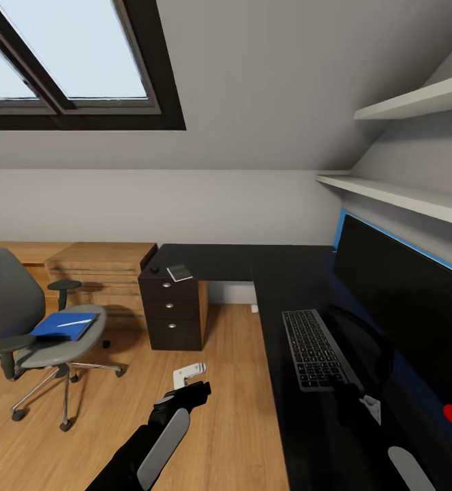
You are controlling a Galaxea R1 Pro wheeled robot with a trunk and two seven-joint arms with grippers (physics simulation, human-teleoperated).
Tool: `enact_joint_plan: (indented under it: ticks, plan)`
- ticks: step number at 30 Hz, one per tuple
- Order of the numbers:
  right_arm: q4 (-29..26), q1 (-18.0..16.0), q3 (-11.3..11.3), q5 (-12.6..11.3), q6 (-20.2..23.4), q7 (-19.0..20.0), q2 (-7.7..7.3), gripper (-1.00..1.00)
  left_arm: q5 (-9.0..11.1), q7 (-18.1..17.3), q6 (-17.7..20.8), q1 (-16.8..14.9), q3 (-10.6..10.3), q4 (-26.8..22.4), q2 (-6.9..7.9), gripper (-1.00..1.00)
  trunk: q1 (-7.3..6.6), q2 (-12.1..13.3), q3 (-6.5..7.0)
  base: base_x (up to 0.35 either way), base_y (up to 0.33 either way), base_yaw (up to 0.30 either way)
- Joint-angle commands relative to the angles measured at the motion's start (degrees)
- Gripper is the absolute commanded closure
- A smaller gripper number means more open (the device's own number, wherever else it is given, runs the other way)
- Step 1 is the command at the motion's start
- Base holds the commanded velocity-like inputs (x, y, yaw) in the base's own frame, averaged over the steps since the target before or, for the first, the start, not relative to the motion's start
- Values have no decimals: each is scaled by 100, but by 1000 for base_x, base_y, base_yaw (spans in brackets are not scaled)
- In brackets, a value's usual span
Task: In the bedroom, organize the workspace by keeping the computer under the desk, ensuring the monitor is on the desk, placing the keyboard on the desk next to the monitor, placing the mouse on the desk next to the keyboard, moving the folder from the swivel chair onto the desk next to the mouse, stacking the notebook on top of the folder with the pen on top of the notebook, and positioning the swivel chair next to the desk.
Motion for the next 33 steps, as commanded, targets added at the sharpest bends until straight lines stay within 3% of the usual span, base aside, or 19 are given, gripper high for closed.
enact_joint_plan:
  ticks: [1,16,33]
  plan:
    - [2,-4,-8,-52,31,28,0,100,39,45,11,-5,-9,-8,2,-100,1,-6,-8,0,0,0]
    - [48,-39,-1,-45,25,20,7,100,39,39,16,-5,-9,-8,2,-100,1,-6,-8,47,0,0]
    - [461,-650,-1,-50,34,5,-2,100,47,36,19,-5,-4,-8,10,-100,1,-6,-8,2,0,0]
